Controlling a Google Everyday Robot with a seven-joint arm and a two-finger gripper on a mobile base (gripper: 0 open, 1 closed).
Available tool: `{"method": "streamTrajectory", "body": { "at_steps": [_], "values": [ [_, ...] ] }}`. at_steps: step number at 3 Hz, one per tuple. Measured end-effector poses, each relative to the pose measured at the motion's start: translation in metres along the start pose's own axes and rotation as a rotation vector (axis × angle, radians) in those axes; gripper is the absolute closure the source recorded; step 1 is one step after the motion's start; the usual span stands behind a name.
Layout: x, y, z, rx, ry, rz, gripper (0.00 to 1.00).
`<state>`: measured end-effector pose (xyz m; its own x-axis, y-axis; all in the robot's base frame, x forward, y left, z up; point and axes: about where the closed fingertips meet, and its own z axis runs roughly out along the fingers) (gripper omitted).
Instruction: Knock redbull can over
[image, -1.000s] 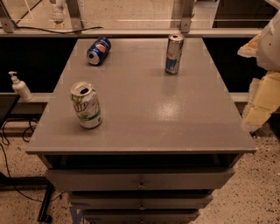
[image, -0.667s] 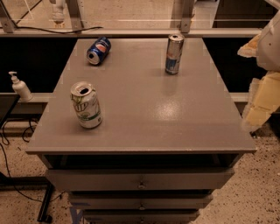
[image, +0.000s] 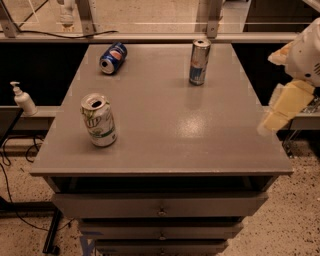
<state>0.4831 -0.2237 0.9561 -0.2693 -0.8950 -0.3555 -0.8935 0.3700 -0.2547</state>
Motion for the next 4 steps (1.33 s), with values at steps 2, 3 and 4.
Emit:
{"method": "streamTrajectory", "body": {
  "at_steps": [2,3,4],
  "values": [
    [-0.008,-0.085,0.050,0.083,-0.267,0.128,0.00],
    [-0.014,-0.118,0.078,0.084,-0.417,0.198,0.00],
    [-0.033,-0.139,0.113,0.042,-0.562,0.257,0.00]
  ]
}}
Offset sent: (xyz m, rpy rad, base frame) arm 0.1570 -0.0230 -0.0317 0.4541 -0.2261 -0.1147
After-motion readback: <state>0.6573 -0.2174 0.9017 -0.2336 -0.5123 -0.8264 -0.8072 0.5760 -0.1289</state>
